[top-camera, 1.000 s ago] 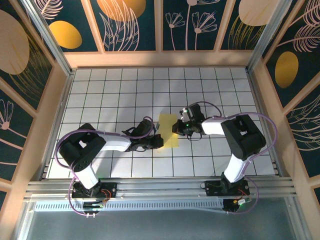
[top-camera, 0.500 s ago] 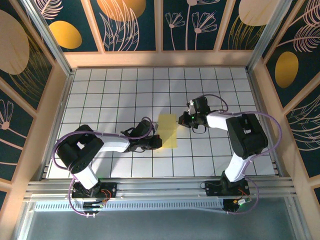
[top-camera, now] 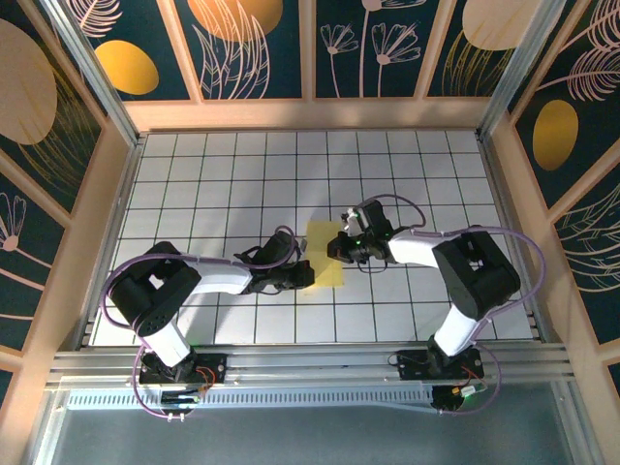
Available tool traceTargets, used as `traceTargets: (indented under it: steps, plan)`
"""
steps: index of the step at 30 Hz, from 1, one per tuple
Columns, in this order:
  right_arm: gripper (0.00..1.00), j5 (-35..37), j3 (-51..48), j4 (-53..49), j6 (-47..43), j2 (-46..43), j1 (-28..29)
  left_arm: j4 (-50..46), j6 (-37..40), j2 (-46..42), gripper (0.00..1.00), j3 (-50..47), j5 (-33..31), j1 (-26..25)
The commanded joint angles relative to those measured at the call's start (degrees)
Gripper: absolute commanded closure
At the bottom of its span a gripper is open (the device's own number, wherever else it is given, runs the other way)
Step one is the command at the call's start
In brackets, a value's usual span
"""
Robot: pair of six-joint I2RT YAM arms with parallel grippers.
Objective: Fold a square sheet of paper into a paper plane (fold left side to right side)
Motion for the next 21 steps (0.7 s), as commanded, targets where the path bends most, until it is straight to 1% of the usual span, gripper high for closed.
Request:
traceTargets:
  steps: [1, 8, 12, 21]
  plan:
    - [1.0, 1.8, -0.5, 0.4, 0.7, 2.1, -0.2, -0.9, -0.3, 0.1, 1.0, 2.6, 0.4, -0.4]
    - [1.0, 2.9, -1.7, -1.6, -0.6, 4.0, -0.2, -2.8, 0.0, 1.1, 1.0, 7.1, -0.3, -0.3]
    - [1.0, 2.4, -2.5, -0.9, -0.3, 3.9, -0.2, -3.3, 1.0, 4.9, 1.0, 9.0, 0.0, -0.3]
    - [1.0, 2.7, -2.3, -1.4, -0.4, 4.0, -0.2, -3.5, 2.3, 8.5, 1.0, 10.5, 0.8, -0.3]
